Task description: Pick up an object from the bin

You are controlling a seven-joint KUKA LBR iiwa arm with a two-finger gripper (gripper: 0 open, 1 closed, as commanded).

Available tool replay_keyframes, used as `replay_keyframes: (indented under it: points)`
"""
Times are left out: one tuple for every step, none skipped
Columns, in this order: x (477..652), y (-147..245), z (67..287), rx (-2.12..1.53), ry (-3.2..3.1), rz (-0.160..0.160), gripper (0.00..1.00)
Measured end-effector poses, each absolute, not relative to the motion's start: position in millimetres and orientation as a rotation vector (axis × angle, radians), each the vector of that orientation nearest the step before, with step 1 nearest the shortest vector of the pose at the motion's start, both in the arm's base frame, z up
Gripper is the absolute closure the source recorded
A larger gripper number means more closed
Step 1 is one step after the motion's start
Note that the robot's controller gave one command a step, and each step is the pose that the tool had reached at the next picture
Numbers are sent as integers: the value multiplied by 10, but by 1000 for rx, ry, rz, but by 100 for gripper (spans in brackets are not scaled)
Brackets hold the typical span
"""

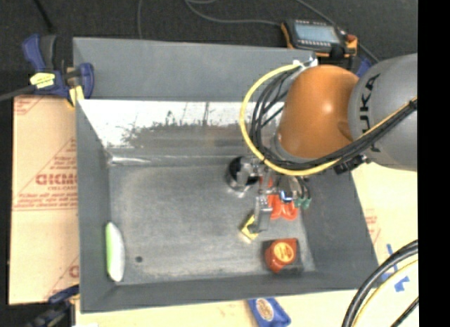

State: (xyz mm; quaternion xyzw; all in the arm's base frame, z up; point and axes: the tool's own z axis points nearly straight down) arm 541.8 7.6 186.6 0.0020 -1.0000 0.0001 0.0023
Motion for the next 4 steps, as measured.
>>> replay_keyframes:
  points:
    - [5434, 77, 1906, 6, -3145, 0, 0]
    - [5370, -378, 1590, 122, -3145, 0, 0]
    - [5579, -608, 891, 252, -3139, 4, 0]
    - [4928, -780, 844, -28, -3196, 0, 100]
